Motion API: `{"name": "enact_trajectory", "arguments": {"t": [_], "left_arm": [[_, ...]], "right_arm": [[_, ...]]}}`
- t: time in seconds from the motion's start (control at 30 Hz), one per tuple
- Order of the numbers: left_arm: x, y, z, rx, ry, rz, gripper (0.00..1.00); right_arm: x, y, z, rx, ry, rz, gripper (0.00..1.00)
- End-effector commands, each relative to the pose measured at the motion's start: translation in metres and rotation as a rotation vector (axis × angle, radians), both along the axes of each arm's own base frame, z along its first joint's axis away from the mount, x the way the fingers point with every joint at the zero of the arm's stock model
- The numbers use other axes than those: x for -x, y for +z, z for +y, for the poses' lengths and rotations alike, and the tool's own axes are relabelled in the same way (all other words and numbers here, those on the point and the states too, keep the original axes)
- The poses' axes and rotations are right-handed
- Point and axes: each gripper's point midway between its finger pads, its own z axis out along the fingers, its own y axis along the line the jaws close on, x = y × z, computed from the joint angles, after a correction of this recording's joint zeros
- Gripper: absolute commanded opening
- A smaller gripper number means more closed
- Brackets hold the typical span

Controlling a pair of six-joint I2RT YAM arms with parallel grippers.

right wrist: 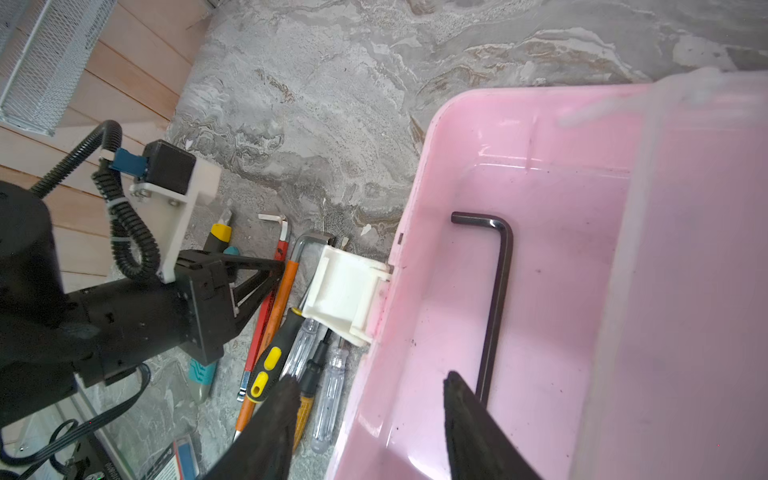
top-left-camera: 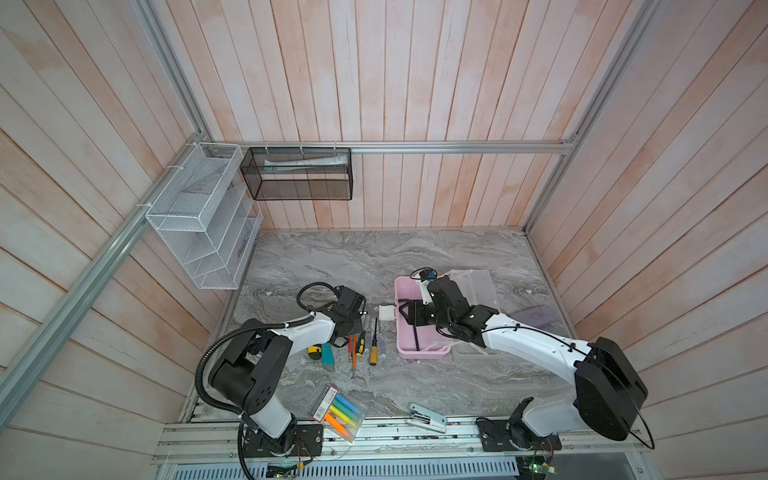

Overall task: Pack the tool kit
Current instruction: 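Lower the left gripper and grasp the red-handled hex key, then carry the red-handled hex key into the pink tray and release it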

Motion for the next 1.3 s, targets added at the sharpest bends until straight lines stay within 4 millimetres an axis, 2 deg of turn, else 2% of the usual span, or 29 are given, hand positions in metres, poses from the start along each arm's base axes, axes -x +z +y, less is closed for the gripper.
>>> {"name": "enact_trajectory", "arguments": {"t": [0.0,0.23,0.3,0.43,0.5,0.6,0.83,0.93,1.07,1.17,1.27], "left_arm": [[0.02,-0.021,0.019,-0.13,0.008,0.095,0.27],[0.028,-0.03,0.016,-0.102,-0.002,0.128,0.21],[0.029,-0.031,0.017,-0.102,0.0,0.13,0.16],[0.027,-0.03,0.021,-0.105,0.008,0.133,0.0],[0.025,-0.026,0.023,-0.103,0.008,0.123,0.0],[0.017,-0.008,0.025,-0.092,0.015,0.087,0.0],[0.0,0.068,0.012,0.082,-0.018,-0.067,0.0],[-0.001,0.105,-0.007,0.202,-0.06,-0.122,0.0],[-0.002,0.15,-0.052,0.366,-0.133,-0.213,0.0],[-0.005,0.168,-0.093,0.405,-0.2,-0.239,0.0],[-0.01,0.174,-0.125,0.44,-0.23,-0.243,0.0]], "right_arm": [[0.0,-0.002,0.003,-0.026,0.007,0.017,0.55],[-0.002,-0.005,0.0,-0.033,0.005,0.028,0.55],[-0.003,-0.006,-0.001,-0.033,0.004,0.029,0.55],[-0.004,-0.007,-0.001,-0.035,0.005,0.034,0.55],[-0.004,-0.007,-0.001,-0.039,0.006,0.037,0.55],[-0.006,-0.005,0.0,-0.054,0.006,0.039,0.54],[-0.012,0.014,-0.002,-0.139,0.006,0.042,0.54],[-0.015,0.023,-0.008,-0.163,-0.007,0.03,0.54],[-0.021,0.035,-0.02,-0.193,-0.043,0.009,0.54],[-0.026,0.039,-0.032,-0.211,-0.073,0.001,0.54],[-0.031,0.044,-0.043,-0.201,-0.102,-0.015,0.54]]}}
